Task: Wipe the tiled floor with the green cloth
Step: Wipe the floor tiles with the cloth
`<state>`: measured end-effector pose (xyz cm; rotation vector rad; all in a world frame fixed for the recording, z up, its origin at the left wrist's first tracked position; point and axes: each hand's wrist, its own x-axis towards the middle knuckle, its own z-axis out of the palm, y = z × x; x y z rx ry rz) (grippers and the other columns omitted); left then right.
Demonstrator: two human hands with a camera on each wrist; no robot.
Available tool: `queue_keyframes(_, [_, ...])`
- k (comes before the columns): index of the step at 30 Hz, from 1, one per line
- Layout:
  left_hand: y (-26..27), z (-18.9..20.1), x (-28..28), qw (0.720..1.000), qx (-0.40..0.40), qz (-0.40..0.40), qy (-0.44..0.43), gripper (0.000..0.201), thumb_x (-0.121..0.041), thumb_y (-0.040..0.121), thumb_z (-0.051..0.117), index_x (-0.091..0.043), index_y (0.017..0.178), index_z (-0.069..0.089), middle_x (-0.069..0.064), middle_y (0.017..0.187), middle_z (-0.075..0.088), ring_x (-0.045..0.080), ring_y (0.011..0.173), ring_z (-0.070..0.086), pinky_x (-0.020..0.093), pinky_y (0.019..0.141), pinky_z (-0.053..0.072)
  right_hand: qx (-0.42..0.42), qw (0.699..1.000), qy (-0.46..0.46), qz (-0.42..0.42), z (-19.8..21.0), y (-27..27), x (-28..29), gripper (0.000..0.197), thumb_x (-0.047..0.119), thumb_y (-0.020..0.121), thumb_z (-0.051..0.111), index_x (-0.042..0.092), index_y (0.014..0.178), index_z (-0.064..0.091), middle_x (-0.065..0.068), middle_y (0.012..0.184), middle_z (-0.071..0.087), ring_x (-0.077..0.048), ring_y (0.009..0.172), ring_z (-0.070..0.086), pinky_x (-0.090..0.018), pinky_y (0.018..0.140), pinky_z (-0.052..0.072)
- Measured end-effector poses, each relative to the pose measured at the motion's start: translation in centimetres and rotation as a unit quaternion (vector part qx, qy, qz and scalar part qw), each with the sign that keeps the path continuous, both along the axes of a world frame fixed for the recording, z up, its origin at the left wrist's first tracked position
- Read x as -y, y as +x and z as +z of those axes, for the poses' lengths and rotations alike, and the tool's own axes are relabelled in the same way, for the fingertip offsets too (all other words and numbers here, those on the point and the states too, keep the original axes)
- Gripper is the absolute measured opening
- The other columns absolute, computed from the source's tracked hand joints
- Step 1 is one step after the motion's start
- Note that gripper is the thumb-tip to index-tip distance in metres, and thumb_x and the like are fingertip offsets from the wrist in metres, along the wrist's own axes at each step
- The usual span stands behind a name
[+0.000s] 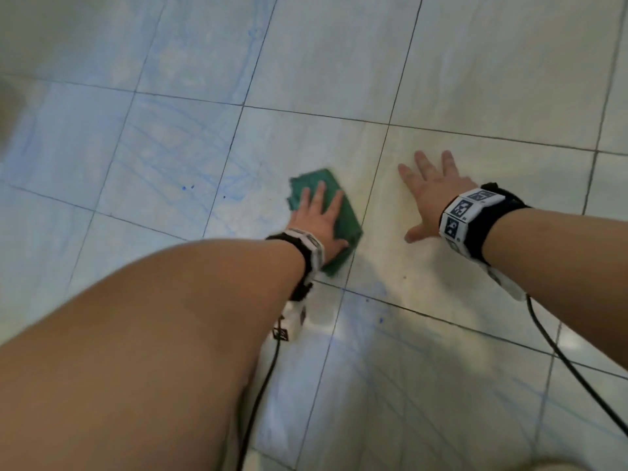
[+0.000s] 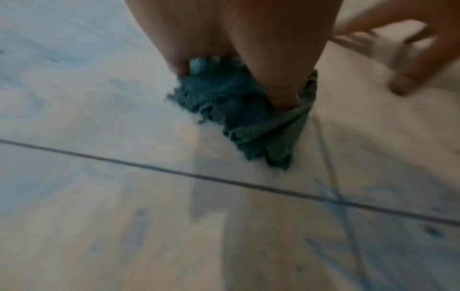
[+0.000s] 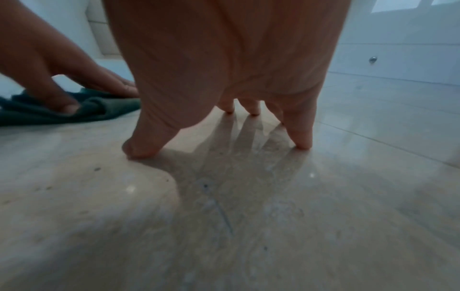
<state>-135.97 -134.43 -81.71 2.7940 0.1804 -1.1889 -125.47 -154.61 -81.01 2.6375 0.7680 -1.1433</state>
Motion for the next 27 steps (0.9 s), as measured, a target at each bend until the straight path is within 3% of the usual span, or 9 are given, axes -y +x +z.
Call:
queue_keyframes(2, [-0.8, 0.1, -1.7, 0.999, -0.011, 0.045, 0.019, 0.103, -0.053, 0.091, 0.060, -0.028, 0.155, -0.017, 0.006, 0.160, -0.029, 0.036, 0.149, -0.017, 0.056, 0.120, 0.006, 0.002, 1.000, 0.019, 0.001, -0.3, -0.5, -0.3, 0.131, 0.066, 0.071, 0.076, 0.029, 0.157, -0.016, 0.000, 0.163, -0.026, -0.042, 0.149, -0.017, -0.064, 0.116, 0.021])
queue_keyframes(6, [-1.7, 0.0, -0.1, 0.998, -0.009, 0.055, 0.005, 0.104, -0.053, 0.091, 0.060, -0.026, 0.155, -0.017, 0.008, 0.160, -0.030, 0.037, 0.148, -0.021, 0.058, 0.120, 0.005, 0.002, 0.999, 0.036, 0.018, -0.8, -2.2, -1.9, 0.131, 0.070, 0.071, 0.074, 0.030, 0.156, -0.016, 0.000, 0.163, -0.026, -0.044, 0.148, -0.017, -0.065, 0.117, 0.018])
queue_keyframes(13, [-1.5, -0.6, 4.6, 0.997, -0.004, -0.071, -0.035, 0.102, -0.055, 0.091, 0.058, -0.027, 0.155, -0.017, 0.008, 0.158, -0.033, 0.036, 0.145, -0.028, 0.060, 0.119, -0.001, -0.006, 1.000, 0.024, -0.017, -1.1, -3.4, -3.2, 0.133, 0.068, 0.069, 0.077, 0.031, 0.157, -0.015, 0.000, 0.163, -0.026, -0.047, 0.147, -0.018, -0.067, 0.114, 0.021])
queue_keyframes(22, [0.1, -2.0, 0.3, 0.974, 0.026, -0.216, -0.061, 0.107, -0.063, 0.086, 0.059, -0.029, 0.156, -0.014, 0.005, 0.159, -0.031, 0.033, 0.146, -0.027, 0.054, 0.119, -0.006, -0.015, 0.997, -0.027, -0.071, -0.2, -3.7, -5.3, 0.140, 0.063, 0.064, 0.083, 0.034, 0.155, -0.020, 0.002, 0.161, -0.029, -0.046, 0.147, -0.020, -0.067, 0.114, 0.023])
queue_keyframes(27, [1.4, -2.2, -8.3, 0.974, 0.048, -0.213, -0.067, 0.105, -0.066, 0.087, 0.055, -0.030, 0.155, -0.016, 0.005, 0.160, -0.030, 0.034, 0.147, -0.025, 0.053, 0.121, -0.003, -0.021, 0.995, -0.025, -0.096, 0.2, -4.3, -7.8, 0.143, 0.064, 0.063, 0.082, 0.033, 0.152, -0.025, 0.001, 0.160, -0.034, -0.045, 0.147, -0.021, -0.066, 0.115, 0.021])
